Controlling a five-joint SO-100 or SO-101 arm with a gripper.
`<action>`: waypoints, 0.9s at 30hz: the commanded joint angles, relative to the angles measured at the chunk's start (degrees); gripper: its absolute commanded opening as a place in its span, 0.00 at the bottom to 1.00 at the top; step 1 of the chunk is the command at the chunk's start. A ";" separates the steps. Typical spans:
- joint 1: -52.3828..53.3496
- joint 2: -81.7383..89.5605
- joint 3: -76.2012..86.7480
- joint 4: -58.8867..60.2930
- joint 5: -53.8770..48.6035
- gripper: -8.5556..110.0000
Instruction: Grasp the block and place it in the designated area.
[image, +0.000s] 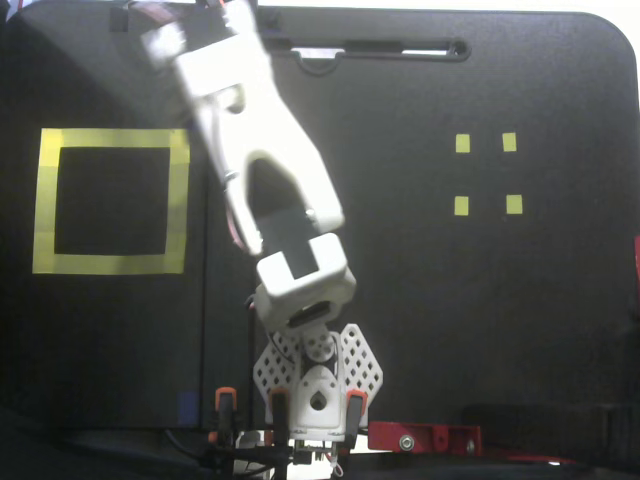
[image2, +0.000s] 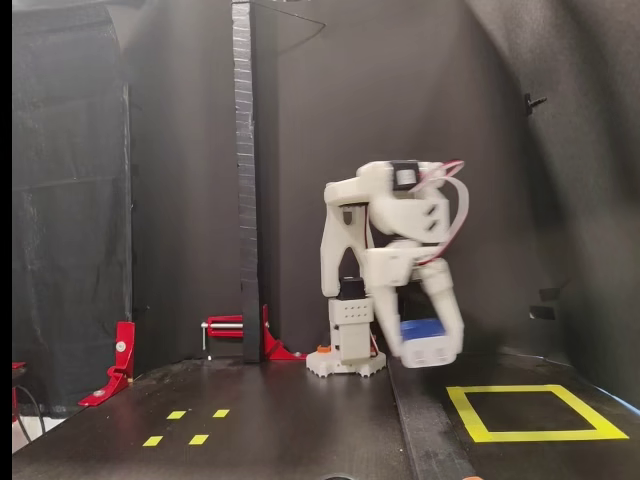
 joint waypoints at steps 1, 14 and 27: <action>-4.48 3.16 -2.29 0.44 2.81 0.24; -19.95 2.64 -2.20 1.14 15.64 0.24; -21.71 0.88 -2.29 -1.05 18.02 0.24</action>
